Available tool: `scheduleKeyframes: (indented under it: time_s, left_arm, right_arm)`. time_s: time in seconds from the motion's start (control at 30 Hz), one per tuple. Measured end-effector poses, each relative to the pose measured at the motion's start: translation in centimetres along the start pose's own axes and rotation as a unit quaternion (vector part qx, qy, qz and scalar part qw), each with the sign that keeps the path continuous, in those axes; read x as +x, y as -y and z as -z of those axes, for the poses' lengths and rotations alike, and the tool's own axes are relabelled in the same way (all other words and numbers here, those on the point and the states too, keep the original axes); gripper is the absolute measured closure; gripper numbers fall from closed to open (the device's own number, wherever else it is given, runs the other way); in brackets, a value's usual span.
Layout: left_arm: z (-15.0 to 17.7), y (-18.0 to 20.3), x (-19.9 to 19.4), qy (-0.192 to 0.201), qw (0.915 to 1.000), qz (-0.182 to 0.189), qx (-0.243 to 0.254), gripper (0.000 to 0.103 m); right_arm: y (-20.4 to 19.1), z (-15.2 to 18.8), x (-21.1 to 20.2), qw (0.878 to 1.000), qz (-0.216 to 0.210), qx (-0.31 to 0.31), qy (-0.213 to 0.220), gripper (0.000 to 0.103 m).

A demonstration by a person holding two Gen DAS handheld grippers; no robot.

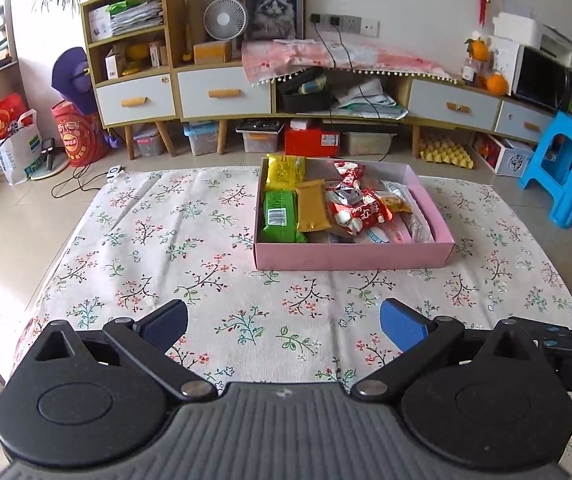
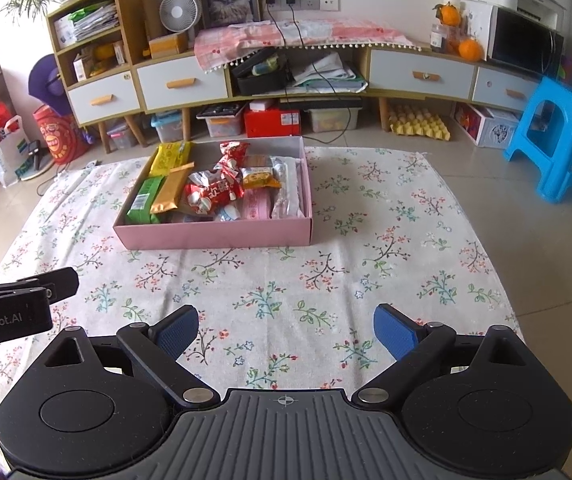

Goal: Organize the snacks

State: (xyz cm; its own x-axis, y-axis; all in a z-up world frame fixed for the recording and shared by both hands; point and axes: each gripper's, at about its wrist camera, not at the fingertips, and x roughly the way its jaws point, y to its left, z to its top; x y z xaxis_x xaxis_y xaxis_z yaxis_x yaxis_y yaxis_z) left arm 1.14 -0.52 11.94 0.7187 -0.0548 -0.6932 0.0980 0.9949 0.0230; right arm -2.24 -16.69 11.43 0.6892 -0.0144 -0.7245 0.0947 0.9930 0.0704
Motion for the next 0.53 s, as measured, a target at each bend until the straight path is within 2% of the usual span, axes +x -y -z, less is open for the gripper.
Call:
scheduleKeyframes:
  time_s: [0.53]
  left_arm:
    - [-0.04, -0.14, 0.13, -0.003, 1.0000, 0.001, -0.004, 0.000]
  right_arm:
    - [-0.43, 0.01, 0.00, 1.000, 0.006, -0.013, -0.003, 0.007]
